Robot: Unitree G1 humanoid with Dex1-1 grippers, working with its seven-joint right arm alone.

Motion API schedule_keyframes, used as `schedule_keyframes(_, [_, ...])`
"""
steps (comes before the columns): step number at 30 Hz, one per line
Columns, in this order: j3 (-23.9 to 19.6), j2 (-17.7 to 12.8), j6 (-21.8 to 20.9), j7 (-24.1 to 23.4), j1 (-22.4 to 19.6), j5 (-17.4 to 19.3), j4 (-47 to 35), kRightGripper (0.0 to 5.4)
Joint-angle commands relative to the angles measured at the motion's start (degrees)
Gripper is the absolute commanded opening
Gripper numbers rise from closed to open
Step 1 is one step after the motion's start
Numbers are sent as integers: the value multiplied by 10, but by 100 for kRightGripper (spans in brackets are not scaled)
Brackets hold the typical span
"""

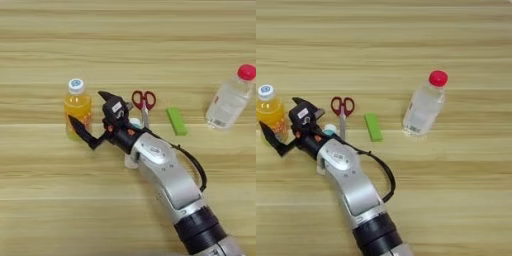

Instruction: Move the objects on the table

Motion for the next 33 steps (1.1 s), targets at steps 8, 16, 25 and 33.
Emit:
schedule_keyframes(8, [-43, -44, 62, -26, 43, -8, -163, 537])
schedule_keyframes(16, [-33, -51, 87, -29, 91, -2, -213, 537])
schedule_keyframes(25, [-32, -47, 88, -60, 187, -2, -252, 537])
schedule_keyframes(33, [-41, -37, 98, -76, 225, 14, -238, 537])
